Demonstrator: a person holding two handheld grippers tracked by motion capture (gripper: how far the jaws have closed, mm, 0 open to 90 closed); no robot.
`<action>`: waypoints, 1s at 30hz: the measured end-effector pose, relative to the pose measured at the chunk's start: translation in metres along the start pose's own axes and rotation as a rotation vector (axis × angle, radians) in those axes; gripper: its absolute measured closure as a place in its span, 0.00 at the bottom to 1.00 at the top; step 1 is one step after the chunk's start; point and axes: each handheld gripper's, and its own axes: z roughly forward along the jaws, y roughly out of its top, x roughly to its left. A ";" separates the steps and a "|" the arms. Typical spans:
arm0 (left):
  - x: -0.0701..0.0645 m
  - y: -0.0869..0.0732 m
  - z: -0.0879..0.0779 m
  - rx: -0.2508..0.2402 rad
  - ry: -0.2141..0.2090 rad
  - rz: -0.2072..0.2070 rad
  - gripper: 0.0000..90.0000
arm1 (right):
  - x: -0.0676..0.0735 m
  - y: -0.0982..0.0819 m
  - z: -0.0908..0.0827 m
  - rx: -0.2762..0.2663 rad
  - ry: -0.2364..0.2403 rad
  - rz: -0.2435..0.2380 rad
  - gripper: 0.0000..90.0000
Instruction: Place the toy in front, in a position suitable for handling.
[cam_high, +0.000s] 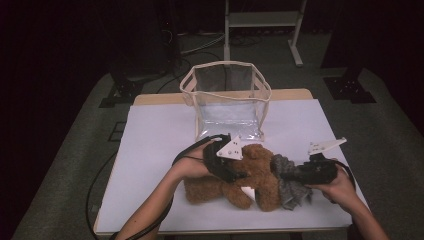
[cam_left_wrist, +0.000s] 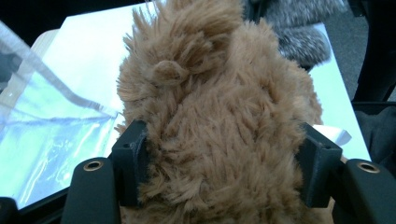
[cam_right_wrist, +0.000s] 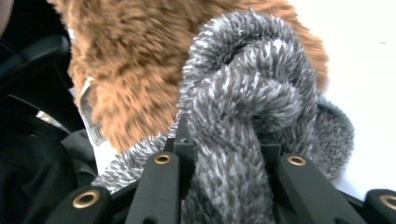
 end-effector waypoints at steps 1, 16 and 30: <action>0.000 0.001 0.001 -0.005 -0.006 -0.001 0.37 | -0.001 -0.002 -0.008 0.003 -0.019 0.004 0.77; 0.000 0.003 0.000 0.005 -0.035 -0.017 0.19 | -0.030 -0.036 -0.034 0.089 -0.198 0.072 0.49; -0.010 -0.038 -0.044 -0.034 0.022 -0.092 0.09 | 0.022 0.017 -0.041 -0.073 -0.054 -0.141 0.32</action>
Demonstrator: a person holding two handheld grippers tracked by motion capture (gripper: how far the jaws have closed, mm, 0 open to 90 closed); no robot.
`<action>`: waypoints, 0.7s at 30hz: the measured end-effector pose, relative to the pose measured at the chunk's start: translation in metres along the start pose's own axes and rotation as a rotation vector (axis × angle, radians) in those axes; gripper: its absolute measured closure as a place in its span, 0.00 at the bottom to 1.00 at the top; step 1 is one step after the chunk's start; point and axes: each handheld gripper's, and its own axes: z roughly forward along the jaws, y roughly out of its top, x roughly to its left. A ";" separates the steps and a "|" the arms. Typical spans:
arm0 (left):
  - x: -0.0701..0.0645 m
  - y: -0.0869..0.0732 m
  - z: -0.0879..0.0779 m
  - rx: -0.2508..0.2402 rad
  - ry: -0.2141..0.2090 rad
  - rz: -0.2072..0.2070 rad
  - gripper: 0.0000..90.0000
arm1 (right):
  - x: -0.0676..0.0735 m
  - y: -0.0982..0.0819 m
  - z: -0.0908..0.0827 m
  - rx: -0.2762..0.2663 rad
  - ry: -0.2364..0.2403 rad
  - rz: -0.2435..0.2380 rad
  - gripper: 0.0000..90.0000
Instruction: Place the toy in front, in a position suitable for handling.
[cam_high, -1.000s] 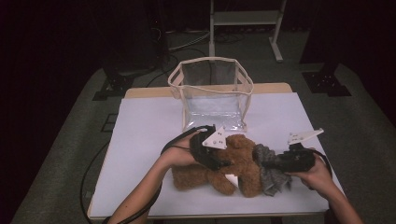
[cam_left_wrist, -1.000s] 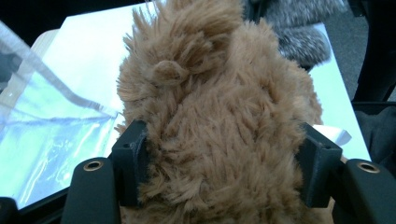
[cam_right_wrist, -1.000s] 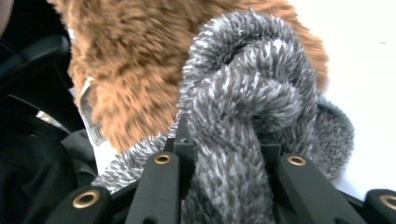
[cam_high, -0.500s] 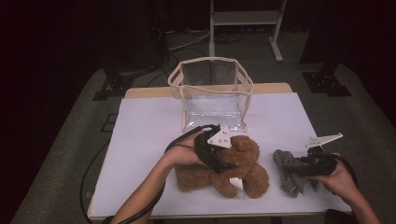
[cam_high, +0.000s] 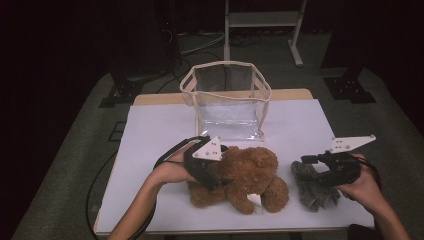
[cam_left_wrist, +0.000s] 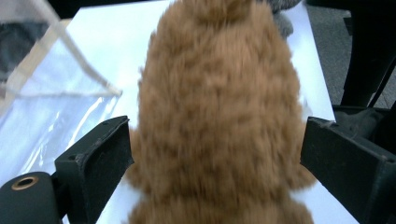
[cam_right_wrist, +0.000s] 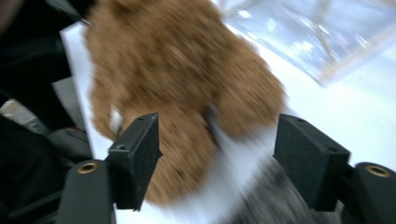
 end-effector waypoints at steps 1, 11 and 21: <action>-0.001 -0.005 -0.002 0.001 0.001 -0.010 0.09 | 0.003 0.006 0.004 0.002 0.018 -0.014 0.32; -0.001 -0.048 -0.022 0.028 0.060 -0.095 0.04 | 0.019 0.053 0.047 0.022 0.104 -0.160 0.24; -0.002 -0.092 -0.023 0.029 0.015 -0.207 0.03 | 0.024 0.064 0.081 0.091 0.120 -0.235 0.17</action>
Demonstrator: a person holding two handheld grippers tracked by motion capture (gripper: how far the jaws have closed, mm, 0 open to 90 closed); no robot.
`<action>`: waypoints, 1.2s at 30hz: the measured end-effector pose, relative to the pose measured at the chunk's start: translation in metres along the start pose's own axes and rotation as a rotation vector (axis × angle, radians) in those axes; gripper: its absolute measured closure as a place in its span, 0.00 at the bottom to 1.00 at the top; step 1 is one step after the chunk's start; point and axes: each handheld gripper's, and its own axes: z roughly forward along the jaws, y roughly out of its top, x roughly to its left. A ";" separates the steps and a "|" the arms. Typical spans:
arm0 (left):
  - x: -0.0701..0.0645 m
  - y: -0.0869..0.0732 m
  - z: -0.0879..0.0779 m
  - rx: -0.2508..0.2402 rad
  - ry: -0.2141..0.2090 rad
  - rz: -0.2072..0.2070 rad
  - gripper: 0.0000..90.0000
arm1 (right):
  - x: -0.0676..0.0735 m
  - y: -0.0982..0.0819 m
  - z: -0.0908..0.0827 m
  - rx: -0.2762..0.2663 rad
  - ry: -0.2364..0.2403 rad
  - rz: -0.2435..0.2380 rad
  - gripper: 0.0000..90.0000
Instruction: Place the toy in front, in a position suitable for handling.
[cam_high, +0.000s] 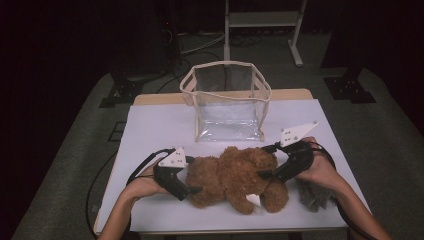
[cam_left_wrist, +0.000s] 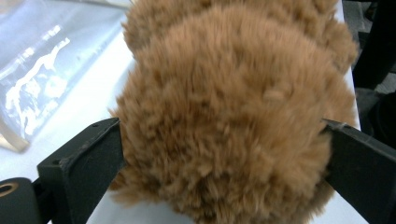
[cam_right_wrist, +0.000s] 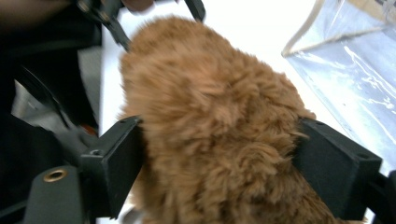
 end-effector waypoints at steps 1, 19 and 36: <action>0.000 -0.002 0.001 0.011 -0.010 0.000 0.03 | 0.001 0.000 0.005 0.013 0.001 -0.010 0.16; -0.002 0.049 0.010 -0.091 -0.049 0.079 0.40 | 0.005 -0.002 -0.037 -0.078 -0.070 0.075 0.53; -0.006 0.054 0.021 -0.044 -0.055 0.073 0.40 | 0.001 -0.030 -0.041 -0.021 -0.057 0.128 0.51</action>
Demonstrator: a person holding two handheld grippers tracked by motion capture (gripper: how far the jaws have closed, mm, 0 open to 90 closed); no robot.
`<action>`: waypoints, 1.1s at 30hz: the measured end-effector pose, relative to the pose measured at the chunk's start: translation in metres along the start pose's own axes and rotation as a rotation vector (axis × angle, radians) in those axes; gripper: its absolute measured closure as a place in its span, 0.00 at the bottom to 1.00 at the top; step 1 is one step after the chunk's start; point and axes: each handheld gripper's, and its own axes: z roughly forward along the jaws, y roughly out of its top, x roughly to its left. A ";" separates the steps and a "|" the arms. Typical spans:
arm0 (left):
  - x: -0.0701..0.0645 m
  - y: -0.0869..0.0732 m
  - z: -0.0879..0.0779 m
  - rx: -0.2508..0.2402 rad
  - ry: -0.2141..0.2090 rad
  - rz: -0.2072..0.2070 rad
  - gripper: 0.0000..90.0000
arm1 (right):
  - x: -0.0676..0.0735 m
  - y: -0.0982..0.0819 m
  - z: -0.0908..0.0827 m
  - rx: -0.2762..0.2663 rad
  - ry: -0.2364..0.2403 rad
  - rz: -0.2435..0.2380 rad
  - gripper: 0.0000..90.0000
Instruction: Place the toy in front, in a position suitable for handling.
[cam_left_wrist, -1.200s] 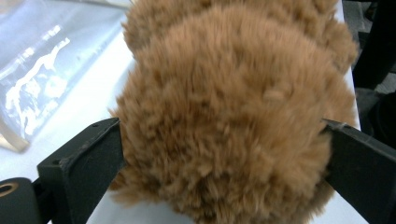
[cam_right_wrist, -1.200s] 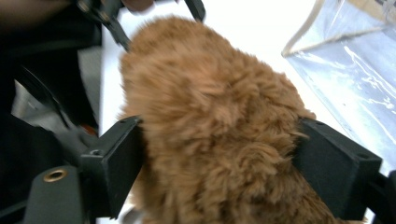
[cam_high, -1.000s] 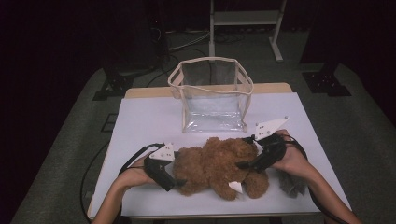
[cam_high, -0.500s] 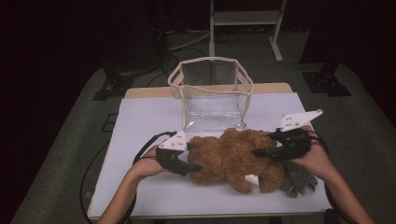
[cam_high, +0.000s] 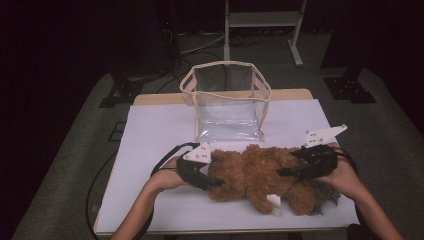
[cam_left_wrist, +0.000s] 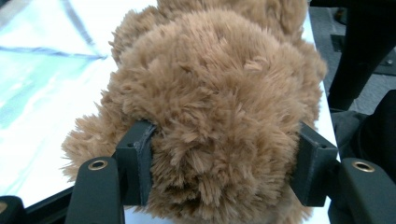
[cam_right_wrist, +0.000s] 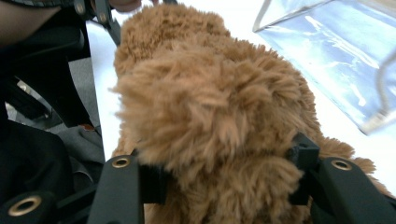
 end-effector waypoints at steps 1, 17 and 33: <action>0.000 -0.003 -0.006 -0.005 0.006 -0.008 0.40 | 0.000 0.002 0.006 0.008 0.007 -0.005 0.51; 0.000 -0.025 -0.028 -0.017 0.062 -0.037 0.21 | -0.005 -0.015 0.037 -0.032 0.071 0.045 0.34; 0.004 -0.049 -0.055 -0.065 0.188 -0.091 0.10 | -0.010 -0.002 -0.001 -0.085 0.041 0.042 0.37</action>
